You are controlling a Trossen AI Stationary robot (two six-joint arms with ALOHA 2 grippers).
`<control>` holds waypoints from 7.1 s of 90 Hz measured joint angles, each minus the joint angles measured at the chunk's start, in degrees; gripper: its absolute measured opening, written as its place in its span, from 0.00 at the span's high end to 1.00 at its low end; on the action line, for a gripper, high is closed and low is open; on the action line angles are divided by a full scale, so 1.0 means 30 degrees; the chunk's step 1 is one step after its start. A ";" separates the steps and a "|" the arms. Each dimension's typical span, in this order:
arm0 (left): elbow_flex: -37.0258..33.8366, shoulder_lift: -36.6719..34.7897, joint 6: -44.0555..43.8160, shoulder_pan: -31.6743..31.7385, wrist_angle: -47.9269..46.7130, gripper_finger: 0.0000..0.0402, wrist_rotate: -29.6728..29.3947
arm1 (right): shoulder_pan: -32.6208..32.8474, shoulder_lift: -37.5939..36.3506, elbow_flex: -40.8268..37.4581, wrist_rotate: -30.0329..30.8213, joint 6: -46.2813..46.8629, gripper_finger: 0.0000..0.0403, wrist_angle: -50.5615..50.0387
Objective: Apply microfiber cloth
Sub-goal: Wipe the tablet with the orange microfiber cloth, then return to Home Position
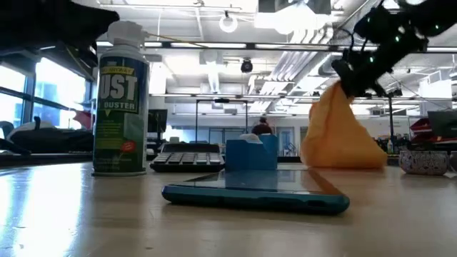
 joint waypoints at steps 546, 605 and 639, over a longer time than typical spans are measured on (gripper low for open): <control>0.0036 -0.7894 0.2206 0.4489 -1.0667 1.00 0.6138 | 1.6860 -1.6302 -1.1888 -0.0784 -0.1993 1.00 0.4357; 0.0029 -0.7768 0.0004 0.4489 -1.2505 1.00 0.4519 | 1.6861 -1.6295 -1.1880 -0.0787 -0.1993 1.00 0.4333; 0.0029 -0.7768 -0.0002 0.4489 -1.2511 1.00 0.4512 | 1.6855 -1.6295 -1.1880 -0.0795 -0.1993 1.00 0.4326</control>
